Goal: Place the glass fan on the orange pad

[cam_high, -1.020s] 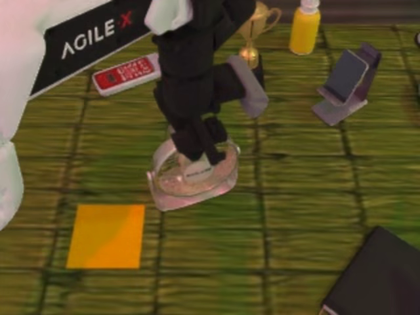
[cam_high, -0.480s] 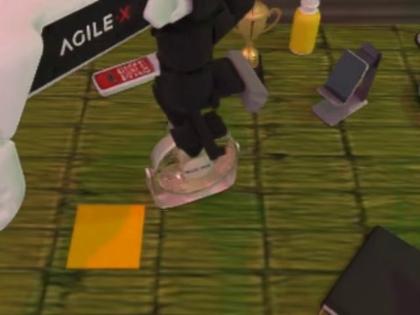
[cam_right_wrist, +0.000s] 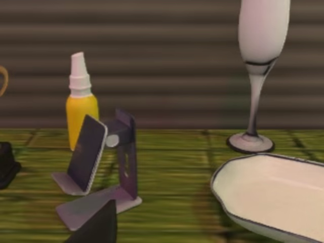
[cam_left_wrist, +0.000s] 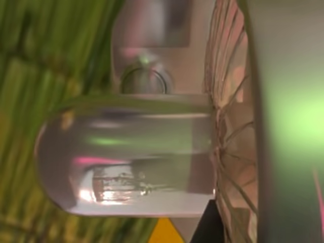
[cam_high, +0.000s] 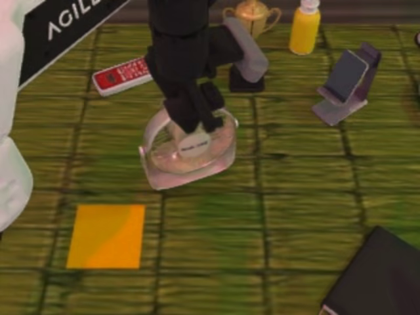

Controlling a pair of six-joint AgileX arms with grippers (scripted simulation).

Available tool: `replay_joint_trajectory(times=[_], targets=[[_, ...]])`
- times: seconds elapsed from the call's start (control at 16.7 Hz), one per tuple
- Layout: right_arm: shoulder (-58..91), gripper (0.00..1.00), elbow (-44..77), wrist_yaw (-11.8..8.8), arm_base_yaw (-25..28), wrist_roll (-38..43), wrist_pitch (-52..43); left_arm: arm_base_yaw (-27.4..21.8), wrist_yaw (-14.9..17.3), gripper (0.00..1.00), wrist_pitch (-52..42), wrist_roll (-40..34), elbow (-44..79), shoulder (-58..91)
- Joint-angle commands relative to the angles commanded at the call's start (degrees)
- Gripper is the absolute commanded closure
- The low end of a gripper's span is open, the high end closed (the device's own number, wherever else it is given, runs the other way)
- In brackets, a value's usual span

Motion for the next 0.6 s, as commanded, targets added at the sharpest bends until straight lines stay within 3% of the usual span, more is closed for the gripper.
replay_joint_trajectory(times=[0.3, 0.6], targets=[[0.00, 0.00, 0.00, 0.00, 0.00, 0.00, 0.00, -0.09, -0.02, 1.00, 0.42, 0.63, -0.91, -0.93], [0.00, 0.00, 0.00, 0.00, 0.00, 0.00, 0.00, 3.19, 0.10, 1.00, 3.91, 8.03, -12.96, -9.97]])
